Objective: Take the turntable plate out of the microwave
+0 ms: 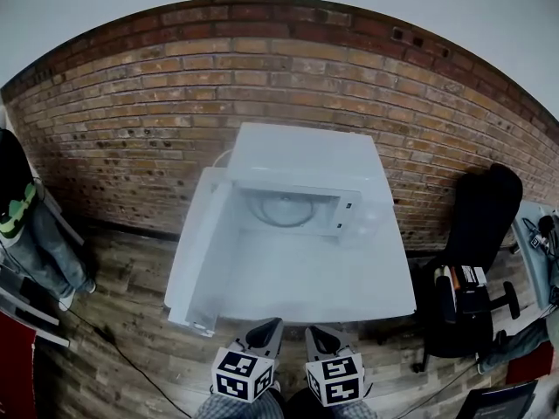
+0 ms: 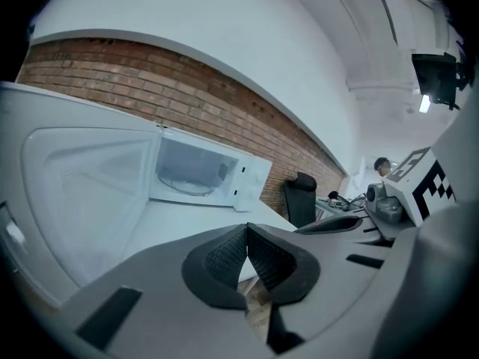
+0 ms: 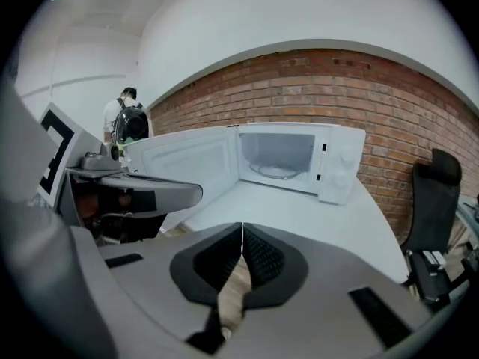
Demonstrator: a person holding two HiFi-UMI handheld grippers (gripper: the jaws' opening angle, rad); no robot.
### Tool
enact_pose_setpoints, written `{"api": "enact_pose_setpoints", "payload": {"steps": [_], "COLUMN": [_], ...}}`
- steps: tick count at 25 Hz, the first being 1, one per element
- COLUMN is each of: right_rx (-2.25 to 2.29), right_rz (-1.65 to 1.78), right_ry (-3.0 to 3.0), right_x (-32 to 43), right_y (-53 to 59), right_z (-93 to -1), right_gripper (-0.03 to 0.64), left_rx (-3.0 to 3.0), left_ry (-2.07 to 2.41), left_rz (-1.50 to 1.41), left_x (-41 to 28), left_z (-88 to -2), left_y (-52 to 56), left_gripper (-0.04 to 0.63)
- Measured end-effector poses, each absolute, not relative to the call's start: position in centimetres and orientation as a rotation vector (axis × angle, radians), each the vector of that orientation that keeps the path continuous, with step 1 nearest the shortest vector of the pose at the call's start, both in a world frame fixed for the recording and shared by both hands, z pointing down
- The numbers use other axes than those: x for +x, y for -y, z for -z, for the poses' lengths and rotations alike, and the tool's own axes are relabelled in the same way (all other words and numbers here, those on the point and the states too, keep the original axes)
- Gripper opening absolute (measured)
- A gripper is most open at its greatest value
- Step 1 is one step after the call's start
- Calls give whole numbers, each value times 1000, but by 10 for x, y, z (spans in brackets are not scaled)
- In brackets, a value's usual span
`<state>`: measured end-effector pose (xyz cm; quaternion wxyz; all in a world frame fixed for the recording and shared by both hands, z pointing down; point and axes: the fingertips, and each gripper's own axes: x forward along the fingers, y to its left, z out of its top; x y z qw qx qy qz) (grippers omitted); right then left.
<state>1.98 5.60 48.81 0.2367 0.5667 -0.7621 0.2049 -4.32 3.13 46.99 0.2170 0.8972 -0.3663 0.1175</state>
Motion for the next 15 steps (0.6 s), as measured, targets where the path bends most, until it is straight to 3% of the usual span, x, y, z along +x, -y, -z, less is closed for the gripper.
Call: {"api": "enact_pose_setpoints", "payload": {"steps": [15], "right_rx": [1497], "right_rz": [-659], "right_ry": [2094], "right_x": [35], "right_y": [2], "right_z": [-513], "right_gripper": [18], "left_rx": [2416], "left_ry": [1052], "left_rz": [-368], "left_x": [-32], "left_z": [-493], "left_y": [20], "left_gripper": [9]}}
